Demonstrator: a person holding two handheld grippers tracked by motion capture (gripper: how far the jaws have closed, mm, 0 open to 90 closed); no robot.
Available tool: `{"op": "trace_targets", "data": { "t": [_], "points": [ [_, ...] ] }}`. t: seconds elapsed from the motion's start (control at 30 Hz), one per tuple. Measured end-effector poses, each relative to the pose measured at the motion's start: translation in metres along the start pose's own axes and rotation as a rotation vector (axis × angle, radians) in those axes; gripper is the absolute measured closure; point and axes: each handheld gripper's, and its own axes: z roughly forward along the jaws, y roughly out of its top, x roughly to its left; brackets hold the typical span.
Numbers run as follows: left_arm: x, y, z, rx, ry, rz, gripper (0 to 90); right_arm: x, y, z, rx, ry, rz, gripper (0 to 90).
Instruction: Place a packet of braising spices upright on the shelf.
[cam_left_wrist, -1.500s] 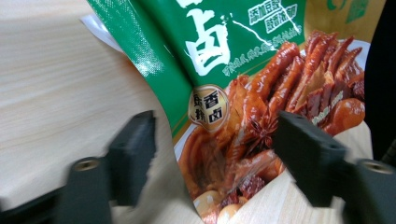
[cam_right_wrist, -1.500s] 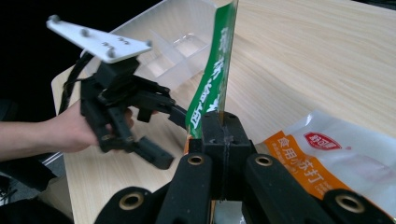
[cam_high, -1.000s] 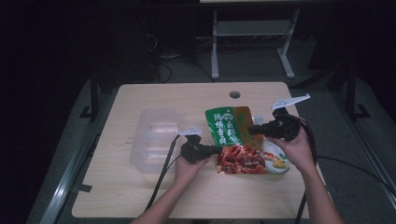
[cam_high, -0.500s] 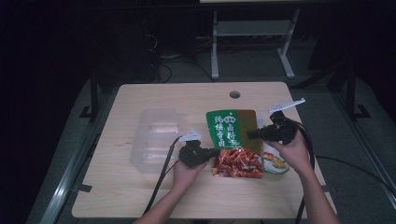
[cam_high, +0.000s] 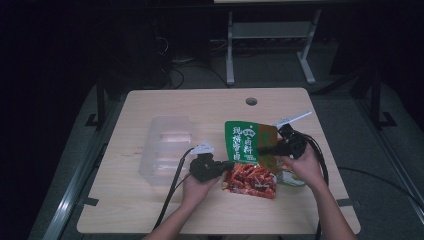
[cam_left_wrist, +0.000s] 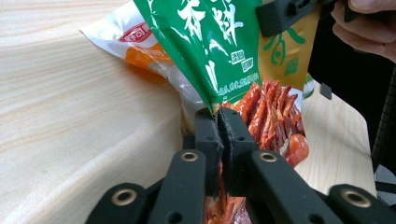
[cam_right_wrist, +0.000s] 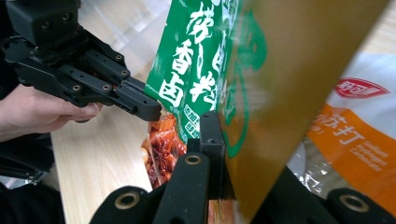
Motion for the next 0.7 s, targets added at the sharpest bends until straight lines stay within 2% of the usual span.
{"op": "trace_targets", "data": {
  "t": [0.13, 0.17, 0.47, 0.6, 0.7],
  "points": [
    [-0.008, -0.002, -0.008, 0.009, 0.023, 0.030, 77.9, 0.005, 0.000, -0.003, -0.021, 0.024, -0.010, 89.3],
    [-0.010, -0.002, -0.010, 0.014, 0.030, 0.050, 75.6, 0.007, 0.000, -0.004, -0.028, 0.028, -0.017, 89.4],
    [-0.029, -0.008, -0.029, 0.064, 0.080, 0.154, 49.7, 0.036, -0.006, -0.020, -0.118, 0.063, -0.080, 89.7],
    [-0.036, -0.020, -0.037, 0.079, 0.093, 0.177, 37.2, 0.045, -0.007, -0.028, -0.146, 0.051, -0.099, 89.7],
    [-0.045, -0.030, -0.041, 0.087, 0.097, 0.204, 32.8, 0.051, -0.004, -0.033, -0.164, 0.045, -0.107, 89.8]
  ]
}}
